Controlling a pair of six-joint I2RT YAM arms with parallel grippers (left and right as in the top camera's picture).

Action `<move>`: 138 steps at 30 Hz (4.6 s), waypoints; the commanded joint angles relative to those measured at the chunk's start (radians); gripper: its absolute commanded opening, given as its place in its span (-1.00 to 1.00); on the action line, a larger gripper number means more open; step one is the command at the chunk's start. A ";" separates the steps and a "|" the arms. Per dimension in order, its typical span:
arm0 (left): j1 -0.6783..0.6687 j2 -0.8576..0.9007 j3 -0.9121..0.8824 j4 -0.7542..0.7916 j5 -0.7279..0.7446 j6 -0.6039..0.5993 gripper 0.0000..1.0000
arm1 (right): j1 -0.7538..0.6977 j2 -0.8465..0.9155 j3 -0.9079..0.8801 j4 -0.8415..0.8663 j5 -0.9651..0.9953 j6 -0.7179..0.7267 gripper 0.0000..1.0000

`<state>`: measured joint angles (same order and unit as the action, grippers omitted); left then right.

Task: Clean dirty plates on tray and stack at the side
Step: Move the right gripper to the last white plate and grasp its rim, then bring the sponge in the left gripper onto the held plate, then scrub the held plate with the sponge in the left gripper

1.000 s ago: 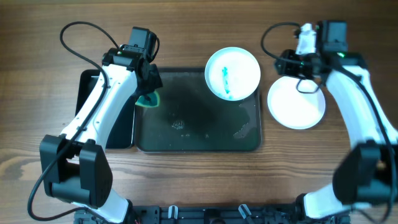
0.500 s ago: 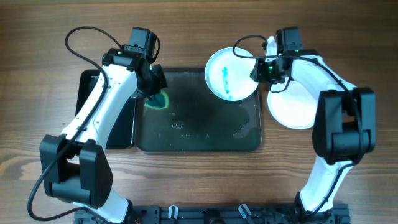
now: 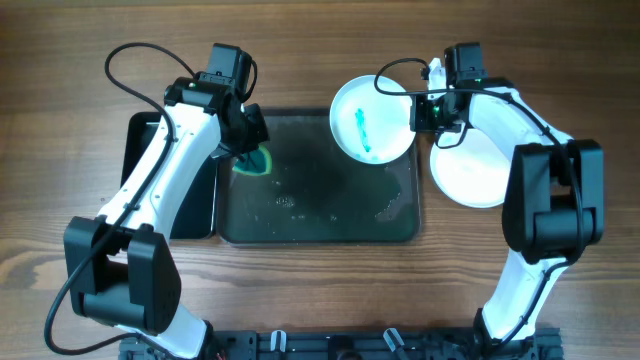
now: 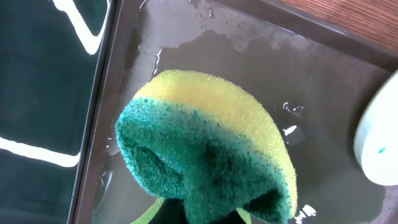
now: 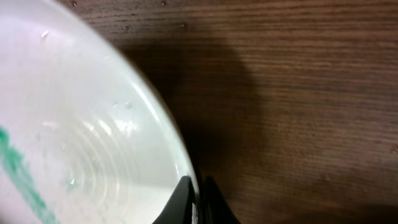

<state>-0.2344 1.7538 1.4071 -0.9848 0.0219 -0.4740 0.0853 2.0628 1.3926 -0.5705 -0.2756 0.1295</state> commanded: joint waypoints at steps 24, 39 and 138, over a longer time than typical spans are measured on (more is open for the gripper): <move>0.001 -0.009 0.001 0.011 0.011 -0.002 -0.92 | 0.358 -0.105 -0.209 0.005 0.013 0.549 -0.56; 0.001 -0.007 -0.001 0.038 0.012 -0.004 -0.92 | 0.343 -0.042 -0.210 0.113 0.034 0.304 -0.91; -0.145 0.398 0.056 -0.154 -0.172 0.062 -0.92 | 0.343 -0.041 -0.230 0.091 -0.080 0.300 -0.91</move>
<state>-0.4103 2.1132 1.4952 -1.0969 -0.1963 -0.5510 0.4446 1.9919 1.1919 -0.4591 -0.4114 0.4248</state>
